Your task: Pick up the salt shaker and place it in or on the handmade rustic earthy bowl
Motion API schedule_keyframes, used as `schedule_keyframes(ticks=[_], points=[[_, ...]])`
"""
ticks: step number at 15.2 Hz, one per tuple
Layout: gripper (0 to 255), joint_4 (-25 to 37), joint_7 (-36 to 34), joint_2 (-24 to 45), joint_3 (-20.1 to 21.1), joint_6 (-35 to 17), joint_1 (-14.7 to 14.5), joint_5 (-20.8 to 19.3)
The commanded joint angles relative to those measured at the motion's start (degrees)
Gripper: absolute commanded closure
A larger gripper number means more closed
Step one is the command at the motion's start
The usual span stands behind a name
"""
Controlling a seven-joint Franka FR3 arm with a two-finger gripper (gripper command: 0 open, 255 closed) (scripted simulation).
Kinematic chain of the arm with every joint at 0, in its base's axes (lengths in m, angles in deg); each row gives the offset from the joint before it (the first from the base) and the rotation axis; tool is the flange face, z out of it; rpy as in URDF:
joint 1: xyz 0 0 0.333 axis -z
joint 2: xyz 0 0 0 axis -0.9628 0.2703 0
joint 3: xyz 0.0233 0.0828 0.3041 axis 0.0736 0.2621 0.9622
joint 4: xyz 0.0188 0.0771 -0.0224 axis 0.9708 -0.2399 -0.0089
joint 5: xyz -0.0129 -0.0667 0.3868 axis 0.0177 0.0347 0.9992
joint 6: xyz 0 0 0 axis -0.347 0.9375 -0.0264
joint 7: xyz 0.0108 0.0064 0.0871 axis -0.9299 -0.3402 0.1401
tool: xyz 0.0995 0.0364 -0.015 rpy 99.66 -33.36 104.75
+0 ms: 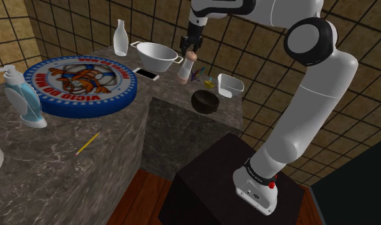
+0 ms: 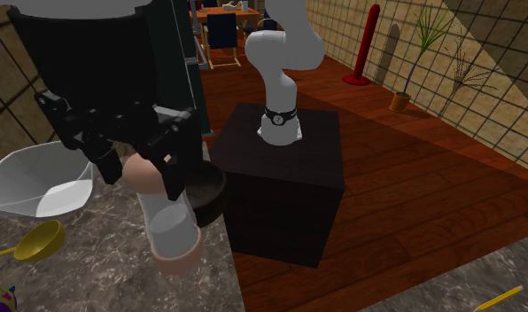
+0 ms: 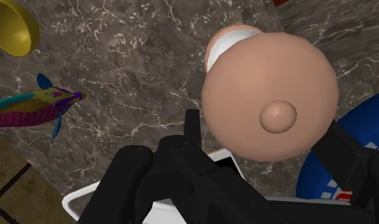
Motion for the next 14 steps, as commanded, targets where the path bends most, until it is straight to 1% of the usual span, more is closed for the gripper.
schedule_keyframes(ticks=[1,7,14], points=[[255,1.6,0.2,0.0,0.0,1.6,0.1,0.0],[255,6.2,0.4,0.3,0.0,5.9,0.0,0.1],[255,-5.2,4.9,-12.7,-2.0,7.3,2.4,0.0]])
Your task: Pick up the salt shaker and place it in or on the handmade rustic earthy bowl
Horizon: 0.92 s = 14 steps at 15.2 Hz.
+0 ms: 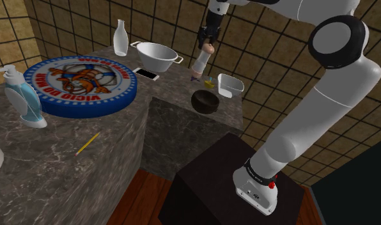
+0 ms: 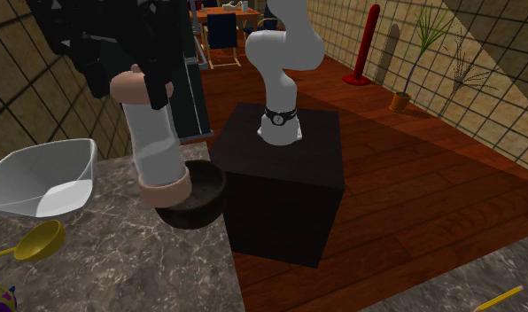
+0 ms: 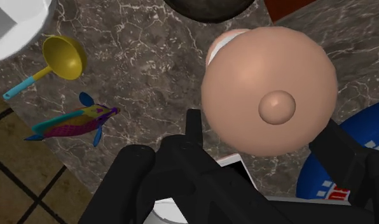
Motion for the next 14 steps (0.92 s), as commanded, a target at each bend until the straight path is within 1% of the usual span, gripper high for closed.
schedule_keyframes(ticks=[1,7,14], points=[[255,-2.8,1.2,-3.7,-0.6,0.8,0.6,-0.2],[255,-8.3,5.3,-12.6,-2.8,4.0,2.4,-1.0],[255,-14.7,4.9,-13.6,-2.8,-1.5,2.4,-1.1]])
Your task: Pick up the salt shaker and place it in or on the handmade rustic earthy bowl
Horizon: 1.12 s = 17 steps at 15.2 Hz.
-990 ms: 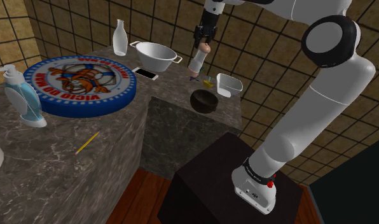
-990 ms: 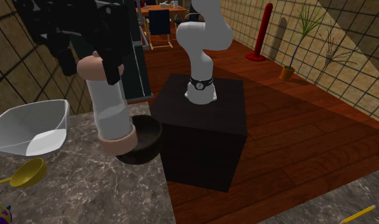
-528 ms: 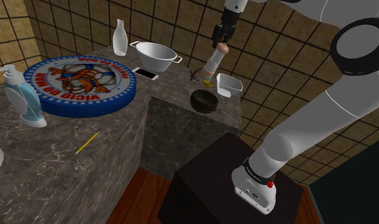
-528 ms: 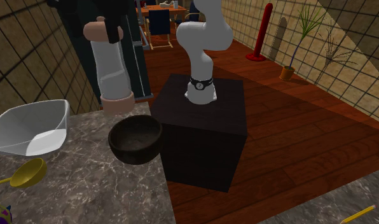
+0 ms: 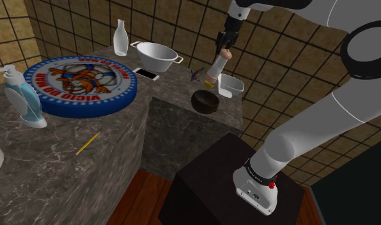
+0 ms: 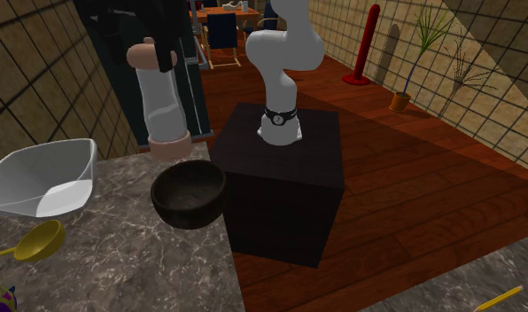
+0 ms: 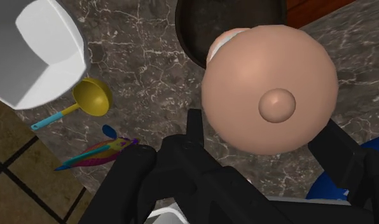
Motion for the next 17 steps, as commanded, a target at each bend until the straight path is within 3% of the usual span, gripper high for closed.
schedule_keyframes(ticks=[1,17], points=[[255,-1.8,0.0,-0.2,-0.1,-1.6,0.0,-0.1],[255,-13.7,-0.6,0.2,-0.3,-13.9,0.2,-0.4]])
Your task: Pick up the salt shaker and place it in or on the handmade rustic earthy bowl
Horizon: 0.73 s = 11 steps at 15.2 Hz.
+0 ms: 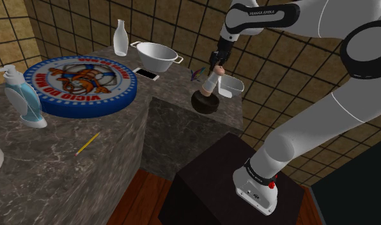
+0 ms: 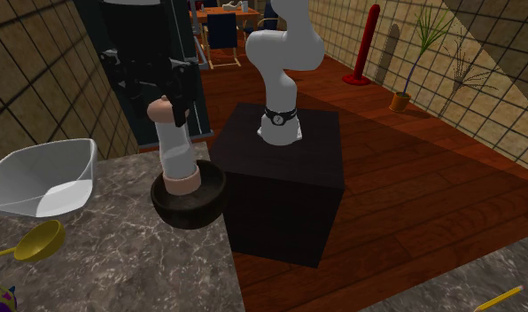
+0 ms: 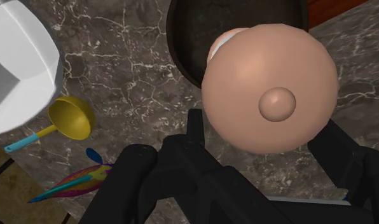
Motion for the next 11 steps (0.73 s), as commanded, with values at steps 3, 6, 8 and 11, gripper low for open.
schedule_keyframes(ticks=[3,6,8,11], points=[[255,-2.2,-0.1,0.4,0.0,-2.6,0.0,0.0],[255,-2.2,-0.1,0.4,0.0,-2.6,0.0,0.0],[255,-2.2,-0.1,0.4,0.0,-2.6,0.0,0.0],[0,-2.2,-0.1,0.4,0.0,-2.6,0.0,0.0]])
